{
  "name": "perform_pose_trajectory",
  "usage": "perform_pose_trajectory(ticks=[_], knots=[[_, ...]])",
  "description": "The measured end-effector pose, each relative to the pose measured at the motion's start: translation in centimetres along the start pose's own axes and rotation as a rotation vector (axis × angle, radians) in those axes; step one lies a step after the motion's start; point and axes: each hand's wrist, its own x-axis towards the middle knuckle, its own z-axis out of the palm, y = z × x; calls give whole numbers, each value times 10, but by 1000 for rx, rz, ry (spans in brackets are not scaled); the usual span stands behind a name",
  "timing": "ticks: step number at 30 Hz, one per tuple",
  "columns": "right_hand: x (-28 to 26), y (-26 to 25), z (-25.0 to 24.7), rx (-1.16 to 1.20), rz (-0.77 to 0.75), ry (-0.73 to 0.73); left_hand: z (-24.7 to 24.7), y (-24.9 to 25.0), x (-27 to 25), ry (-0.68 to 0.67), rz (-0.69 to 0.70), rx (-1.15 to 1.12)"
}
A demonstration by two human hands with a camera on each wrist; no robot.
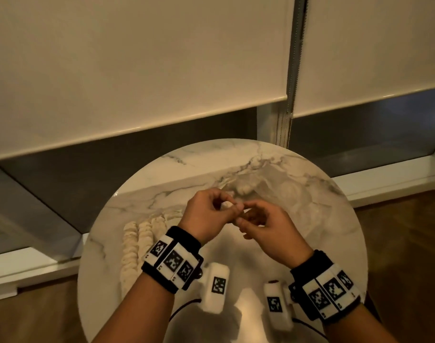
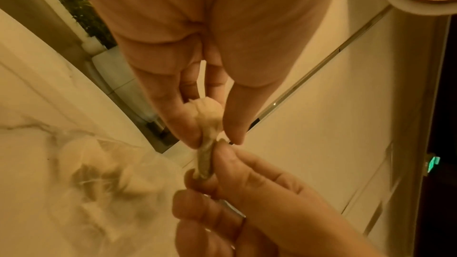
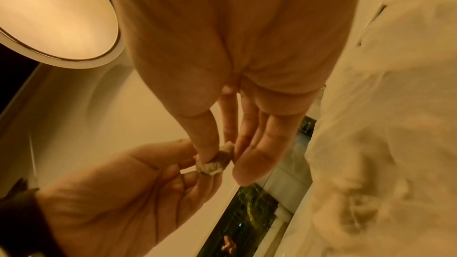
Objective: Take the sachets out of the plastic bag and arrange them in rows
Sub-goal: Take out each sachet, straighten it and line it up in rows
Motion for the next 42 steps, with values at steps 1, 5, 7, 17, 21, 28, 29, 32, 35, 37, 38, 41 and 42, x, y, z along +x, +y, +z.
perform_pose_trajectory(ticks=[1,5,7,17,21,28,29,32,35,37,38,41,42], knots=[[-1,-1,5,56,-1,3,-3,-1,-6,15,4,-22],[-4,-8,20,204,38,-40,-18,-6,-27,52,32,-104],[-4,-9,27,234,55,-42,-25,-10,-36,77,35,-172],[-7,-4,48,92,25,-119,-42,-38,-64,225,36,-180],[-4,-8,59,-22,-103,-192,-51,-43,-73,164,37,-135],[3,-11,92,-57,-141,-276,-73,-54,-85,262,-36,-153],[5,-12,96,-70,-135,-284,-77,-55,-88,278,-44,-158],[15,-10,112,-118,-87,-278,-91,-66,-95,351,-70,-98],[28,-8,125,-166,-47,-262,-110,-85,-103,453,-128,123],[37,-8,134,-226,-35,-271,-125,-100,-111,477,-195,322],[41,-8,137,-254,-32,-282,-131,-107,-114,468,-234,415],[53,-10,148,-316,-20,-351,-145,-128,-124,387,-383,557],[56,-10,153,-356,-10,-385,-147,-133,-128,359,-423,560]])
